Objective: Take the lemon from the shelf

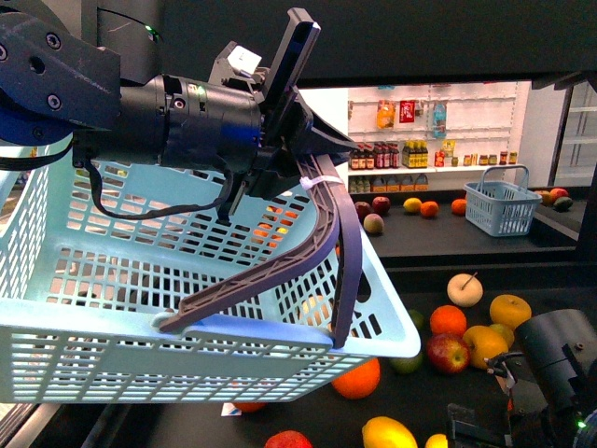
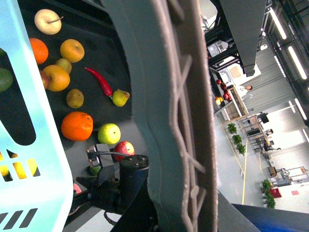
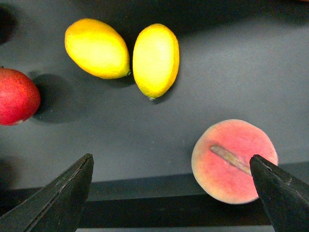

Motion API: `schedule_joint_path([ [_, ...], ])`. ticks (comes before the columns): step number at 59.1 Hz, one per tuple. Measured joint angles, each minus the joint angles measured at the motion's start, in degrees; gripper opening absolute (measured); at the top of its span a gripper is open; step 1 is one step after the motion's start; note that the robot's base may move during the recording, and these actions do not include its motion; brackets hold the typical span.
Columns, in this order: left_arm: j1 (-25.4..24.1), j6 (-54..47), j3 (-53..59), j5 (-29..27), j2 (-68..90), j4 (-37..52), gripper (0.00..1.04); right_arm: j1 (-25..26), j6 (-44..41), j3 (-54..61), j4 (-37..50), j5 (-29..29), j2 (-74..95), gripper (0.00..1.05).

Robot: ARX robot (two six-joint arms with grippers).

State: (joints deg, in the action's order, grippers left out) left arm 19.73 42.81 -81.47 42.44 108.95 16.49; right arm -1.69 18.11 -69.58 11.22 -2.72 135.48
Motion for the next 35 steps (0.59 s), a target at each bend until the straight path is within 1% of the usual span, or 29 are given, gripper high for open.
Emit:
schedule_joint_path([
  [7,0.02,0.02,0.00,0.00,0.00,0.00,0.09,0.20,0.44,-7.98,-2.80,0.61,5.07,0.97],
  [22,0.04,0.02,0.00,0.00,0.00,0.00,0.09,-0.07,2.10,-20.57,-7.56,0.81,12.87,0.97],
  [35,0.04,-0.02,0.00,-0.02,0.00,0.00,0.09,-0.72,2.49,-28.79,-11.32,1.60,17.94,0.97],
])
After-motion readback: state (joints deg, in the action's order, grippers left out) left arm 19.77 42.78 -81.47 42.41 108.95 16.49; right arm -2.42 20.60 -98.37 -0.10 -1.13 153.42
